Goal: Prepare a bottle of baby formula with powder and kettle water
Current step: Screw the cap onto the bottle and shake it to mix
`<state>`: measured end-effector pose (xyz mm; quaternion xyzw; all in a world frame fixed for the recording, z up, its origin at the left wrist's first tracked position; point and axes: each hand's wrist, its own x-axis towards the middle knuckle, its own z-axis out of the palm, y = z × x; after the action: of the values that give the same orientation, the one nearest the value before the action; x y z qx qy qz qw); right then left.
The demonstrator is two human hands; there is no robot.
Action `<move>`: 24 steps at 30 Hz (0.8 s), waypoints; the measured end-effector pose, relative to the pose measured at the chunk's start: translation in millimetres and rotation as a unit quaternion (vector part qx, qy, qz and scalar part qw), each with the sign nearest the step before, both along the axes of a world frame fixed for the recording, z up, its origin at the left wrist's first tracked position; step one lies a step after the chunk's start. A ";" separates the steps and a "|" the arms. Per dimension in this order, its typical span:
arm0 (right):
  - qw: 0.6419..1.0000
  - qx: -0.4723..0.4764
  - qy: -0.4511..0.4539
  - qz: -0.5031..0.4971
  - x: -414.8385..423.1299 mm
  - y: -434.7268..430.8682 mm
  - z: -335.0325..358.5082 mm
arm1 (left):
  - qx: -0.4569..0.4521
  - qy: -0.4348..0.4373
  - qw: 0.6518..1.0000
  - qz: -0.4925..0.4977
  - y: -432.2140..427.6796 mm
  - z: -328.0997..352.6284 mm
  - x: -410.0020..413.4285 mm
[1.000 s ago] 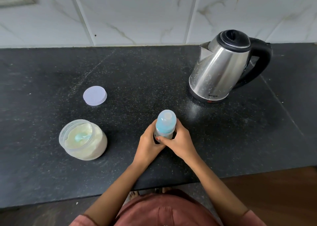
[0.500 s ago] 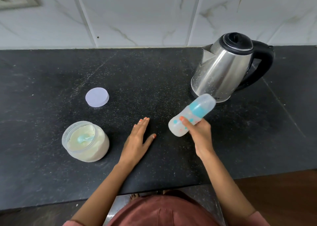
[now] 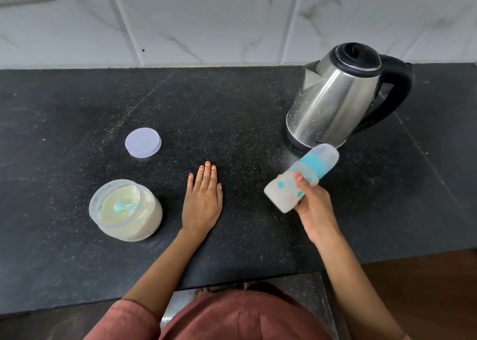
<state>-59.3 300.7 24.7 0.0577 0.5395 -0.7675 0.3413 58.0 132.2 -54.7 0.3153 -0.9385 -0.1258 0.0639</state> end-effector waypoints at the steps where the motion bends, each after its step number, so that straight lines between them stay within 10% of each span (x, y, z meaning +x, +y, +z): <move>1: 0.999 -0.024 -0.011 -0.038 -4.2 -0.4 1.7 | 0.000 -0.001 1.000 -0.002 0.0 -0.5 0.2; 9: 0.988 0.049 0.064 0.133 22.0 5.6 1.0 | -0.002 0.008 1.000 -0.006 -1.3 -3.5 0.0; 14: 0.994 -0.076 -0.006 -0.079 0.7 -1.9 6.9 | -0.003 0.014 1.000 -0.003 -1.1 -4.5 -0.1; 19: 0.992 0.039 0.059 0.100 23.1 2.2 7.4 | -0.006 0.011 1.000 -0.004 -1.8 -5.0 -0.4; 24: 0.994 -0.070 -0.025 -0.079 4.8 -3.3 11.0 | -0.013 0.009 1.000 -0.005 -1.3 -6.3 -0.4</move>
<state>-54.5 297.4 35.7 0.0954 0.4694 -0.8263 0.2963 57.6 130.9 -61.0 0.3084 -0.9410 -0.1168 0.0755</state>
